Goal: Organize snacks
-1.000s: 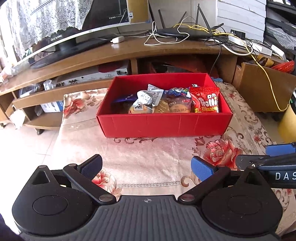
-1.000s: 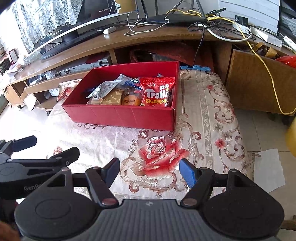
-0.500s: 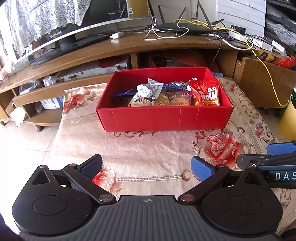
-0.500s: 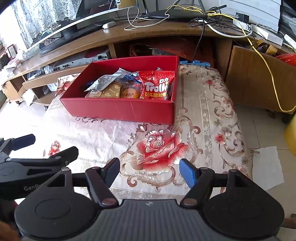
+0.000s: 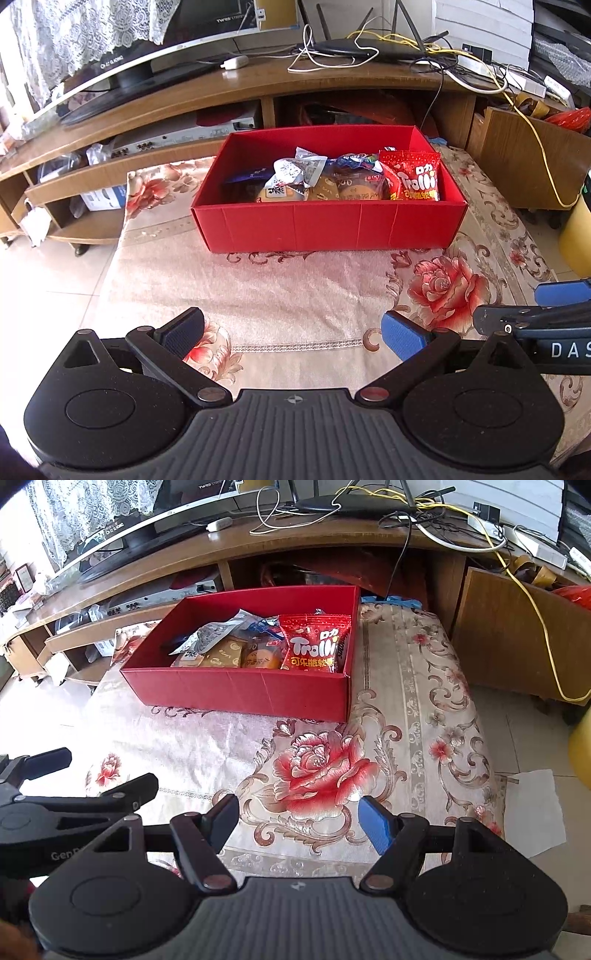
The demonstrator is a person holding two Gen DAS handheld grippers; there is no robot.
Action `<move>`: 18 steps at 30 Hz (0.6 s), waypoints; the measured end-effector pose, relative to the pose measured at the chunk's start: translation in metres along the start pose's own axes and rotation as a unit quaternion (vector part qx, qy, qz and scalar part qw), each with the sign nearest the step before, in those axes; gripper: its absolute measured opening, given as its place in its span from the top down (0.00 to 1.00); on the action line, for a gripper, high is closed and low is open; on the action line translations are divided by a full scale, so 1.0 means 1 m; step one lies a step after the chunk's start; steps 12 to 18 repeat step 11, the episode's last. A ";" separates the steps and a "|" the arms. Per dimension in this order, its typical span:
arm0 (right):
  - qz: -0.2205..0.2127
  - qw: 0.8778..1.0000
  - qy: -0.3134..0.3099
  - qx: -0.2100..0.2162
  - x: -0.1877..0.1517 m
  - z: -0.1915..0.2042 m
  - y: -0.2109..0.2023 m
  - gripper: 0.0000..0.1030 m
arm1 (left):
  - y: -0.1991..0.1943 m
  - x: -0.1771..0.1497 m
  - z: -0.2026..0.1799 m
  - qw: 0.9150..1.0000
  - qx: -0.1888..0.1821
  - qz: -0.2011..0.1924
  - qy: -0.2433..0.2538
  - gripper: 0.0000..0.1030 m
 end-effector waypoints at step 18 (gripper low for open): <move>0.000 1.000 0.001 0.002 0.000 0.001 -0.002 0.30 | 0.001 -0.001 0.002 1.000 0.000 0.005 -0.010 0.00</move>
Point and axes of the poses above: each gripper's, at about its wrist camera, not at the fingertips, and y roughly the way its jaws point, z to its left, x to its top, the point moved 10 cm from there along y, roughly the way its jaws point, and after that the axes turned 12 degrees about -x, right-handed, at the moved point
